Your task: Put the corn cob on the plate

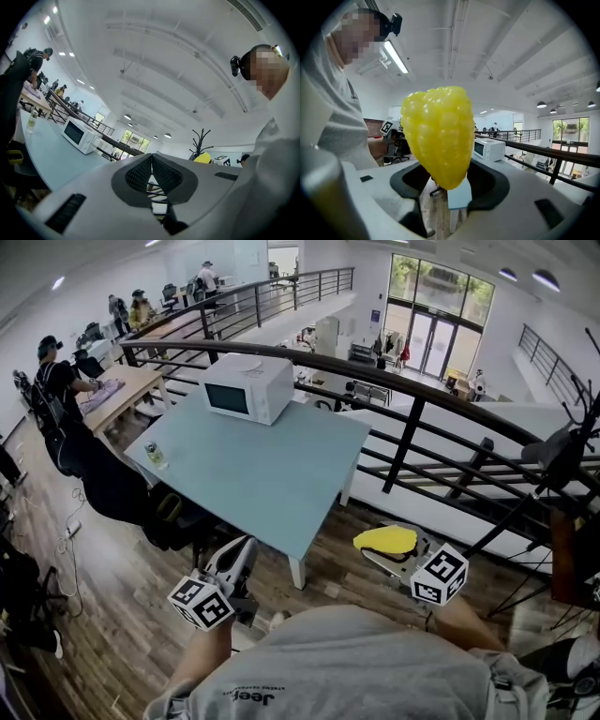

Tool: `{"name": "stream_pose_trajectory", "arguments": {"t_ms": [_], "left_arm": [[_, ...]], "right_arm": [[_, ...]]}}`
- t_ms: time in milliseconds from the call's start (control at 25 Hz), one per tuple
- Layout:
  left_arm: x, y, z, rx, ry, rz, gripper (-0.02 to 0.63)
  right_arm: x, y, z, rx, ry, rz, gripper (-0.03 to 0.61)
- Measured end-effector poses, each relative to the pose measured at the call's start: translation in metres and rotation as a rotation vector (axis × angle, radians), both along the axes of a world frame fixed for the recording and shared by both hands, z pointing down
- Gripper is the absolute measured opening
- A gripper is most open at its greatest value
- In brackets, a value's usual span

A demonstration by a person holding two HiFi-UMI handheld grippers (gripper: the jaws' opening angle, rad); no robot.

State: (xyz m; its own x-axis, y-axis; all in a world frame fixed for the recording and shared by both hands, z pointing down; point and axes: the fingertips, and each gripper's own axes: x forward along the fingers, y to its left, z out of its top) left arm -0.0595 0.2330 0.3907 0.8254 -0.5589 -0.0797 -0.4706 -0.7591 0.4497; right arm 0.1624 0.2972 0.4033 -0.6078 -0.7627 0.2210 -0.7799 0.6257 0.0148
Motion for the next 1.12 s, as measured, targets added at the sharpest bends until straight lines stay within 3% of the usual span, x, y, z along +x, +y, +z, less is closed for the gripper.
{"name": "stream_pose_trajectory", "arguments": {"t_ms": [480, 880, 1120], "left_arm": [[-0.074, -0.155, -0.020, 0.043, 0.011, 0.130, 0.020], [-0.119, -0.214, -0.005, 0.012, 0.019, 0.128, 0.020], [-0.124, -0.233, -0.005, 0.001, 0.027, 0.123, 0.020]], "right_arm": [[-0.094, -0.132, -0.024, 0.031, -0.017, 0.099, 0.255], [-0.134, -0.191, -0.024, 0.025, -0.002, 0.111, 0.255], [-0.143, -0.216, -0.025, 0.016, 0.003, 0.088, 0.255]]}}
